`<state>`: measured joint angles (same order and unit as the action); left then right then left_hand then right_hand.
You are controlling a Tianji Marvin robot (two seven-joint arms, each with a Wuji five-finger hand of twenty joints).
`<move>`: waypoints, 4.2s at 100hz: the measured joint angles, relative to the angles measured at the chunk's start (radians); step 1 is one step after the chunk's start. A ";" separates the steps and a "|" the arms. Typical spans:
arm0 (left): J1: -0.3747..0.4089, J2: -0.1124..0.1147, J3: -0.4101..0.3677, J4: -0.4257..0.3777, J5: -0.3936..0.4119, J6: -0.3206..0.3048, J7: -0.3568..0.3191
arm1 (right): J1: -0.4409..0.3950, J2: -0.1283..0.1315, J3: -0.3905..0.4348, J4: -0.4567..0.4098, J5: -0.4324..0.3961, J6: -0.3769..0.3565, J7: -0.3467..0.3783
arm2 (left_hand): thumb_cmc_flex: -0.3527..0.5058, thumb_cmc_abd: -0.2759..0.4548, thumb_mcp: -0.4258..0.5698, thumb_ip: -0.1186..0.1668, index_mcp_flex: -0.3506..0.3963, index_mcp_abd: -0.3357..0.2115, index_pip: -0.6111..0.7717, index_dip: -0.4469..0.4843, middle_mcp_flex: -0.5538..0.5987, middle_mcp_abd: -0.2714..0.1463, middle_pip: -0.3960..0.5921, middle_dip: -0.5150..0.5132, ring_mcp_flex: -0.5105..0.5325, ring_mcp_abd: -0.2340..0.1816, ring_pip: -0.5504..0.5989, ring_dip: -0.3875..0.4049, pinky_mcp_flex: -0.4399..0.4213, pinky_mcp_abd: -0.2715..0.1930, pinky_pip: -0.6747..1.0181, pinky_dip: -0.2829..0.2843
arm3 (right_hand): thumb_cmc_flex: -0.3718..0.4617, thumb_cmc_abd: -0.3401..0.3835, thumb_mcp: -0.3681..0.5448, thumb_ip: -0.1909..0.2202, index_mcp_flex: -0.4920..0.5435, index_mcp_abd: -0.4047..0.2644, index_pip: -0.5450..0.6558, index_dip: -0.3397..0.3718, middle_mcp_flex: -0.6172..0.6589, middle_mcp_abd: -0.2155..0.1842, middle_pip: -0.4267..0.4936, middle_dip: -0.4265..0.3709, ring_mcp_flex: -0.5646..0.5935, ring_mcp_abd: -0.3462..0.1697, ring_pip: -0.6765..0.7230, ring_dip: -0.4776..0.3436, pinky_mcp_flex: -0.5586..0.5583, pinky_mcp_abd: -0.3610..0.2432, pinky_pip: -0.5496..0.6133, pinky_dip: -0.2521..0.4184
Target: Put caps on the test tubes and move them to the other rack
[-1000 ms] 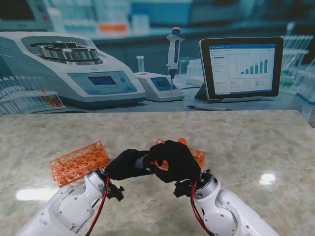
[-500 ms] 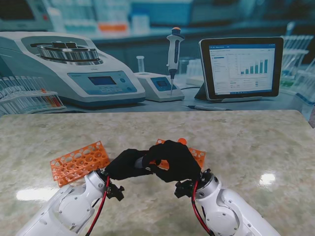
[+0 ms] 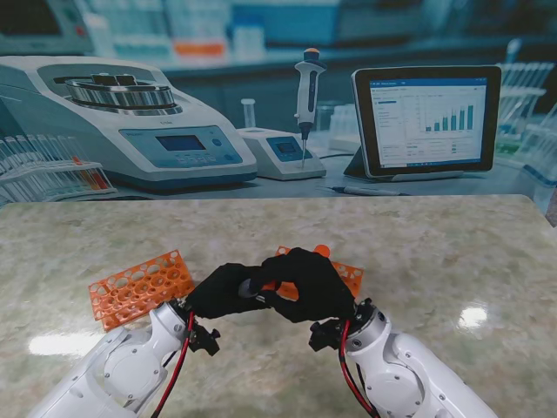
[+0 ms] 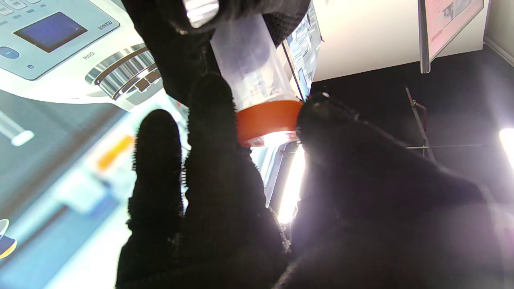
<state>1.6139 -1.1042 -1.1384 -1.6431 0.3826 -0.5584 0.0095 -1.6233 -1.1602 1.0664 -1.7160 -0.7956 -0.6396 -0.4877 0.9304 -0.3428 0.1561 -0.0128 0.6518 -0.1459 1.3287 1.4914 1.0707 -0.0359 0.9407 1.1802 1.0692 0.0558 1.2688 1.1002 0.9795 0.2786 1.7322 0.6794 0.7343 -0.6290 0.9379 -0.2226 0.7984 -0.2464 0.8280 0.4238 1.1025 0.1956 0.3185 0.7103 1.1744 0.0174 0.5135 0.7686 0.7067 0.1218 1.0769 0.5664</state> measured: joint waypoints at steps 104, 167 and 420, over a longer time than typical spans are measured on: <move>0.004 -0.001 0.001 -0.008 0.003 0.002 -0.001 | -0.005 0.002 0.004 0.004 -0.027 -0.031 0.006 | 0.000 -0.010 -0.010 0.000 0.000 0.000 0.001 0.000 0.000 -0.007 0.000 0.000 0.000 0.000 0.000 0.000 -0.003 0.000 0.000 0.000 | -0.270 0.189 -0.270 0.065 -0.044 0.036 -0.215 0.068 -0.098 -0.100 -0.040 -0.181 -0.173 0.045 -0.074 -0.074 -0.232 0.084 -0.030 -0.012; 0.000 -0.002 -0.001 -0.010 0.000 0.006 -0.002 | -0.015 0.007 0.008 -0.010 -0.043 -0.022 0.004 | 0.000 -0.010 -0.010 0.000 -0.008 0.007 0.002 0.000 0.000 -0.007 0.000 0.000 -0.001 0.000 0.000 0.000 -0.003 -0.002 0.000 0.000 | -0.338 0.248 -0.319 0.129 -0.084 0.037 -0.377 0.121 -0.159 -0.149 -0.102 -0.262 -0.254 0.062 -0.100 -0.134 -0.364 0.129 -0.083 -0.033; -0.003 -0.001 0.004 -0.009 -0.003 0.008 -0.015 | -0.027 0.041 0.046 -0.068 -0.225 0.159 -0.087 | 0.000 0.000 -0.010 0.000 -0.018 0.009 0.002 0.000 0.000 -0.008 0.000 0.000 -0.001 0.000 -0.003 0.000 -0.003 -0.006 0.000 0.000 | -0.421 0.000 -0.227 0.113 -0.010 0.153 -0.317 0.281 -0.123 -0.174 0.005 -0.150 -0.353 0.056 -0.287 -0.279 -0.440 0.153 -0.167 -0.240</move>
<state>1.6105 -1.1054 -1.1341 -1.6524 0.3798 -0.5504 -0.0059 -1.6503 -1.1196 1.1124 -1.7844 -1.0206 -0.4803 -0.5743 0.9304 -0.3425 0.1460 -0.0124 0.6341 -0.1370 1.3310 1.4916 1.0704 -0.0440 0.9407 1.1803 1.0686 0.0558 1.2656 1.1003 0.9768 0.2728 1.7321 0.6794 0.3131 -0.6286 0.7111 -0.1094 0.7879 -0.0935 0.5111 0.7053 0.9799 0.0214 0.3235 0.5600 0.8212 0.0730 0.2265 0.4897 0.2663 0.2748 0.9101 0.3265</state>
